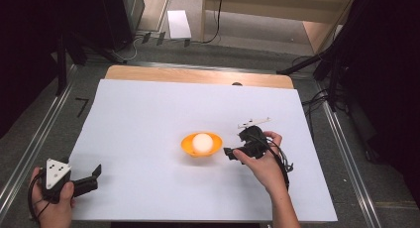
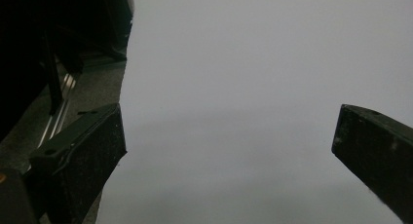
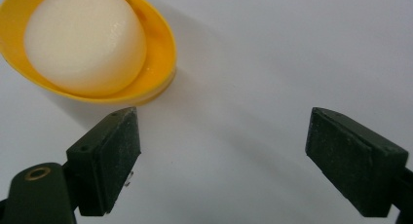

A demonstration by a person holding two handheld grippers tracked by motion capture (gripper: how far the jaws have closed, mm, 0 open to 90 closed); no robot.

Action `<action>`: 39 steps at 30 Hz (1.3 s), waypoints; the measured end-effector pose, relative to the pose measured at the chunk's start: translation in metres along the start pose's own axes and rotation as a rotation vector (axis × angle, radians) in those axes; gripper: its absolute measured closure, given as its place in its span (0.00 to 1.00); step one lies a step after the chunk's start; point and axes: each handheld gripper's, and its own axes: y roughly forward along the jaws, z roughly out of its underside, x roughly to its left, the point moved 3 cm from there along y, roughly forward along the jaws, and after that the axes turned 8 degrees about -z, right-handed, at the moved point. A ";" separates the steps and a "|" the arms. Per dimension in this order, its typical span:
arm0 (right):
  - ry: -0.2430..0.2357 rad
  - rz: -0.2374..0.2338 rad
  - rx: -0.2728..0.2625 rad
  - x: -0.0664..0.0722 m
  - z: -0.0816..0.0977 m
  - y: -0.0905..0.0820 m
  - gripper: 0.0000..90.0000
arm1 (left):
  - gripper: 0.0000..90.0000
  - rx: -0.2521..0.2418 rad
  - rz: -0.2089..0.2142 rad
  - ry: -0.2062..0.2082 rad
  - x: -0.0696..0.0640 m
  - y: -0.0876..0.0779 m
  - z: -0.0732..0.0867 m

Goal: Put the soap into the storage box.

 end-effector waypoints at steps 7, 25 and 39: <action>0.014 0.011 -0.005 -0.008 0.010 -0.005 0.15 | 0.00 -0.001 -0.001 0.001 0.000 0.000 0.000; 0.048 0.039 -0.021 -0.030 0.037 -0.017 0.15 | 0.00 0.000 -0.002 0.005 0.000 0.000 0.000; 0.067 0.057 -0.048 -0.046 0.061 -0.030 0.15 | 0.00 -0.001 -0.004 0.005 -0.001 0.000 0.000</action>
